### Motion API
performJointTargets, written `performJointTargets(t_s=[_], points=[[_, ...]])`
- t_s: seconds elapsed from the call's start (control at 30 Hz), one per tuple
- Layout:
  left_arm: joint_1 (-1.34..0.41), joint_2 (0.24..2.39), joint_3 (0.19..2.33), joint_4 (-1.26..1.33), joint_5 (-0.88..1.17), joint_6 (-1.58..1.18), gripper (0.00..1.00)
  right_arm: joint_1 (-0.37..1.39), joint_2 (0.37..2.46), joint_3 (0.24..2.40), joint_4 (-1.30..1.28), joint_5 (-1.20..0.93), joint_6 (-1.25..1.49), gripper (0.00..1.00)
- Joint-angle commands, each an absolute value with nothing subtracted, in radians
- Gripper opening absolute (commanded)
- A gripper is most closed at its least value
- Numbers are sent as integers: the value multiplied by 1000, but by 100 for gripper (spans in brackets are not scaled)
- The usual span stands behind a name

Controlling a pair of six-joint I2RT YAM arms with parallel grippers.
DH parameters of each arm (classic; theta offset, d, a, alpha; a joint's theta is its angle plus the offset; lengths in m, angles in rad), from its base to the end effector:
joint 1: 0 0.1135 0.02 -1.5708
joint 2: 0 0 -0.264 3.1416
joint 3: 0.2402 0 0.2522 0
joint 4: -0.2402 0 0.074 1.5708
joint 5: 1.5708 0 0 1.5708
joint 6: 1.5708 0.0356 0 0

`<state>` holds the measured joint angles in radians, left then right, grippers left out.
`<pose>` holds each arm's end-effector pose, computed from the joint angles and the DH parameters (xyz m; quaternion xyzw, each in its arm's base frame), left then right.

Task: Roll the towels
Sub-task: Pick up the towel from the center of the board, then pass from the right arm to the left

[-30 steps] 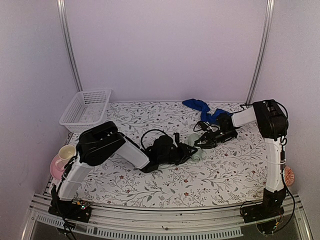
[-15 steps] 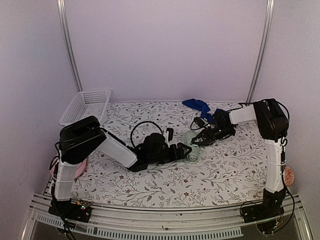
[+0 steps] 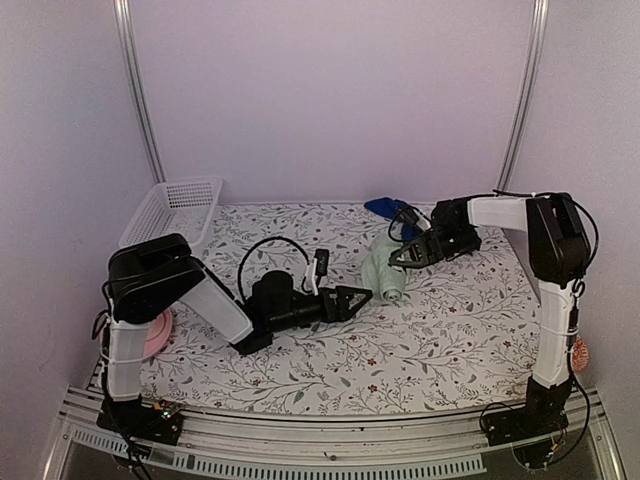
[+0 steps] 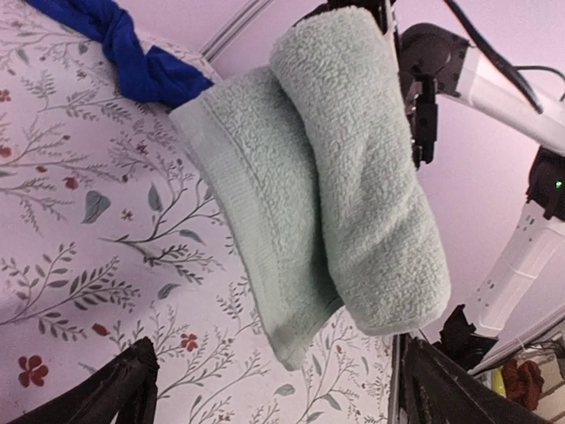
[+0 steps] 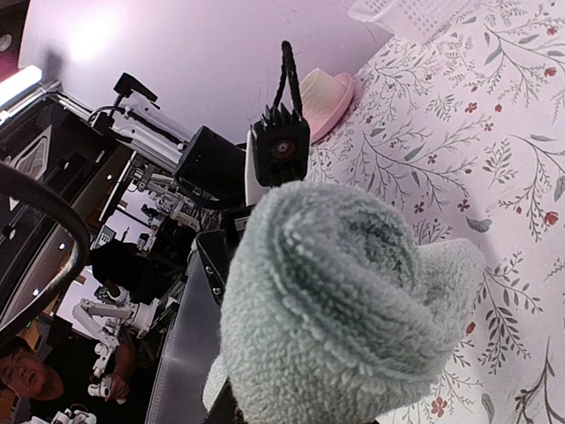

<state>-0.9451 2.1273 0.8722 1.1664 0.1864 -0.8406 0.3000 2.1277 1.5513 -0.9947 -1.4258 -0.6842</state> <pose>0.2296 -0.3290 0.1138 0.1011 0.7303 -0.5666 0.3681 0.3694 0.1511 0.1753 -0.3573 0.6668 0.6420 0.1248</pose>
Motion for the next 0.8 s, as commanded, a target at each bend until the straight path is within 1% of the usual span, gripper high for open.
performJointTargets(t_s=[0.0,0.1,0.27,0.37,0.57,0.67,0.77], points=[[-929,2168,901,1420,318,-859,97,296,2049,1579,-1144,-1501,-868,11],[-925,2218,944,1482,363,-912,97,301,2046,1574,-1165,-1508,-889,11],[-924,2301,1040,1476,403,-981,97,320,2058,1610,-1298,-1525,-1026,12],[-924,2310,1069,1451,412,-982,97,339,2062,1606,-1288,-1511,-1042,12],[-924,2311,1109,1425,441,-983,97,364,2077,1554,-1106,-1454,-873,12],[-924,2320,1122,1416,463,-998,94,366,2060,1516,-984,-1420,-767,12],[-924,2333,1102,1481,472,-1022,93,366,2043,1481,-897,-1385,-672,12]])
